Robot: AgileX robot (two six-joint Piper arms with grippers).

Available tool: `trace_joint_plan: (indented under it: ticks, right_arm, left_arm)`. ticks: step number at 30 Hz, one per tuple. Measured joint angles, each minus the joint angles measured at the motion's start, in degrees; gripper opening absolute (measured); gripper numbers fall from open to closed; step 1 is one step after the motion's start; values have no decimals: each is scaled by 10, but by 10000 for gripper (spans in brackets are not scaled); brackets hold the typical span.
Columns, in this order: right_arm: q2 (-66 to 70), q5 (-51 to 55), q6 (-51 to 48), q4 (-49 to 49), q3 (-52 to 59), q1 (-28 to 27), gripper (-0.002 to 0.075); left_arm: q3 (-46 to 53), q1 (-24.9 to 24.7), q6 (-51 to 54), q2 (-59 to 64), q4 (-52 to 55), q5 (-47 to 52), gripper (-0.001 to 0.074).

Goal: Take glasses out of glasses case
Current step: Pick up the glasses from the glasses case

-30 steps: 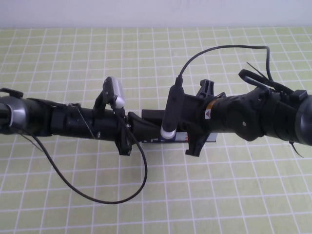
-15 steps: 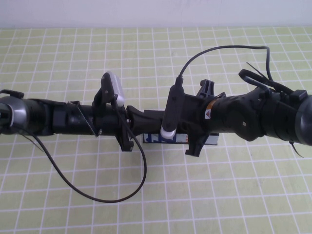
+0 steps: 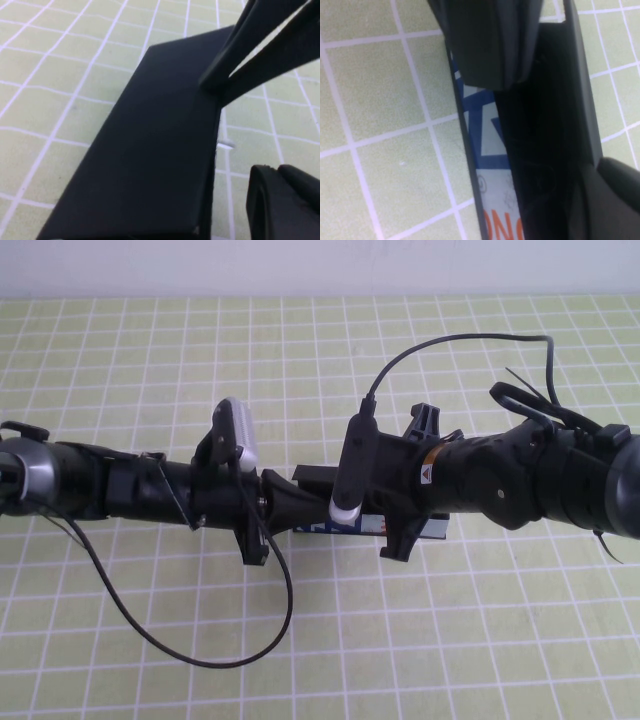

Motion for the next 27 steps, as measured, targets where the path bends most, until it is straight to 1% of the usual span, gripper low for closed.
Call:
trace_joint_plan:
  ticks: [4, 9, 14, 18, 22, 27]
  right_arm:
    - [0, 0, 0, 2, 0, 0, 3]
    - [0, 0, 1, 7, 0, 0, 2]
    - [0, 0, 1, 10, 0, 0, 2]
    - [0, 0, 1, 11, 0, 0, 2]
    - [0, 0, 1, 12, 0, 0, 2]
    - [0, 0, 2, 12, 0, 0, 2]
  left_arm:
    - [0, 0, 9, 0, -5, -11, -4]
    - [0, 0, 29, 1, -38, -32, -4]
    - [0, 0, 34, 22, -56, -45, -4]
    - [-1, 0, 41, 33, -79, -37, -4]
    - [-1, 0, 66, 34, -80, -30, -4]
    - [-1, 0, 74, 39, -86, -30, -4]
